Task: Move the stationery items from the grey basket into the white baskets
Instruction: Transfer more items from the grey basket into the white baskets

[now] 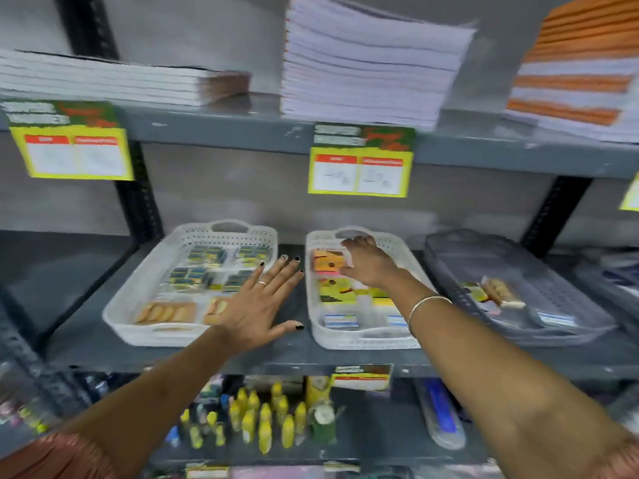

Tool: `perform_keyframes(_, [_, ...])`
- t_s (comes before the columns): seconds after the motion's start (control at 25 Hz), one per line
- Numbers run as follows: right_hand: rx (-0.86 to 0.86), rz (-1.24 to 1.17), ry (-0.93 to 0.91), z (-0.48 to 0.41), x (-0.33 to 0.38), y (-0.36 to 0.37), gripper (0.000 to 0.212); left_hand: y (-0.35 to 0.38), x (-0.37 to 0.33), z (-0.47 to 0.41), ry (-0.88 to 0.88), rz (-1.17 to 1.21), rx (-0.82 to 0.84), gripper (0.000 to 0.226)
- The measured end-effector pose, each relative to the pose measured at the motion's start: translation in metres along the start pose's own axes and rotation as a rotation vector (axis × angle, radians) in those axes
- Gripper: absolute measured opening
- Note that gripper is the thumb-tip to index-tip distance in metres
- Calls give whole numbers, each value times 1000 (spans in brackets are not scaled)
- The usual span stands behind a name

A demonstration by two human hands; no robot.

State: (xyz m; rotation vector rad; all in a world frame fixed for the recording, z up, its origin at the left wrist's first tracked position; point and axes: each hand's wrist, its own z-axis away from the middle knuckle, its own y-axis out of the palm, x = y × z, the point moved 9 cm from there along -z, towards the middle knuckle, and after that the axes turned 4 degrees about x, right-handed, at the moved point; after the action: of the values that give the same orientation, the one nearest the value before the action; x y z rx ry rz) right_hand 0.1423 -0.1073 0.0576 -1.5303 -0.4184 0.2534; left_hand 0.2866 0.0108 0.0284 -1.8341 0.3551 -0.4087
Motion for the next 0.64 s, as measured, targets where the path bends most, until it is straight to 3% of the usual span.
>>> perform_keyframes(0.16, [20, -16, 135, 34, -125, -1, 67, 10, -100, -76, 148, 90, -6, 81])
perform_keyframes(0.36, [92, -1, 260, 74, -256, 12, 68, 31, -195, -151, 279, 32, 19, 81])
perform_keyframes(0.56, [443, -8, 269, 97, -317, 58, 44, 68, -244, -189, 366, 5, 167, 85])
perform_keyframes(0.64, [533, -22, 242, 100, -317, 69, 53, 75, -250, -191, 381, 31, 242, 87])
